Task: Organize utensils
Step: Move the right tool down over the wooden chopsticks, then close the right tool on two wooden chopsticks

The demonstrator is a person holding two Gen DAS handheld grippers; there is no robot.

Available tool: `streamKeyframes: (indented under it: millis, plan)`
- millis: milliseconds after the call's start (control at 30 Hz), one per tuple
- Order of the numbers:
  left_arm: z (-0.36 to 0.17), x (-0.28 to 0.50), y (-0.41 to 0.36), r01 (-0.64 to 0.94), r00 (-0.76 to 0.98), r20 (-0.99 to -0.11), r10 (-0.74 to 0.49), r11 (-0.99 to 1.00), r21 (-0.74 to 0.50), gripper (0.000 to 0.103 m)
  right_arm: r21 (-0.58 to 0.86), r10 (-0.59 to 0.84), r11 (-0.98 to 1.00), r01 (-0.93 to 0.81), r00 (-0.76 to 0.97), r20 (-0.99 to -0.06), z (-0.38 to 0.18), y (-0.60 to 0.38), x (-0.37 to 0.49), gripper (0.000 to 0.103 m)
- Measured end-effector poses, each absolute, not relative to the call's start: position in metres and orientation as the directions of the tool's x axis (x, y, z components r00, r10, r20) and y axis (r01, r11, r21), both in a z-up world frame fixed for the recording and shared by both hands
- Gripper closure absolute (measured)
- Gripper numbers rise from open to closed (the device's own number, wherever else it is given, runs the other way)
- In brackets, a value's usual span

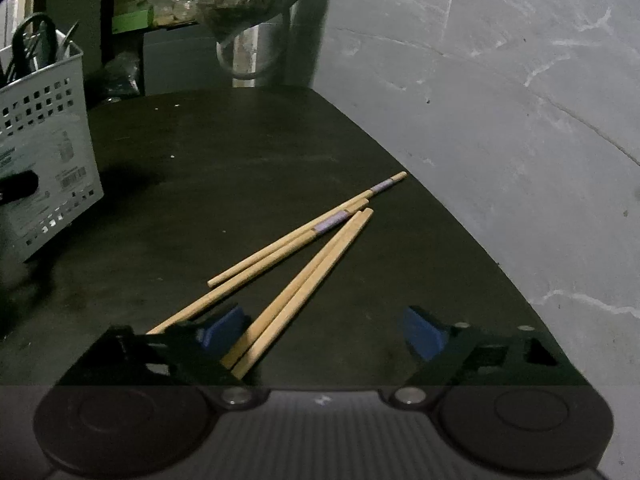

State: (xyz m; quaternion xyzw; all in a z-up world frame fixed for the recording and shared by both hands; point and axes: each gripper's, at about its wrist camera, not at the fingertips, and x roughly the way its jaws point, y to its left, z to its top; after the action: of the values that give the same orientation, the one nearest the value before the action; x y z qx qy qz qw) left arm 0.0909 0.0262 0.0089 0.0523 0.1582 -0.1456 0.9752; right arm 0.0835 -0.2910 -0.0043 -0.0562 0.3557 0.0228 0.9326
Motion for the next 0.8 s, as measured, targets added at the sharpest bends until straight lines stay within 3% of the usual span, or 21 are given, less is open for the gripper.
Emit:
streamKeyframes:
  millis: [67,200,400,800]
  plan:
    - [0.009,0.091,0.026,0.3,0.908,-0.324,-0.267,0.952,0.056,0.027,-0.082,0.017,0.992,-0.096,0.745,-0.667,-0.003,-0.292,0.083,0.027]
    - [0.009,0.091,0.026,0.3,0.908,-0.324,-0.267,0.952,0.056,0.027,-0.082,0.033,0.99,-0.118,0.741,-0.67,0.0,-0.29,0.082,0.056]
    - [0.009,0.091,0.026,0.3,0.908,-0.324,-0.267,0.952,0.056,0.027,-0.082,0.038,0.989,-0.126,0.739,-0.673,0.001,-0.292,0.084,0.078]
    - [0.009,0.091,0.026,0.301,0.908,-0.324,-0.267,0.952,0.057,0.027,-0.024,0.133,0.979,-0.202,0.723,-0.678,0.001,-0.276,0.092,0.085]
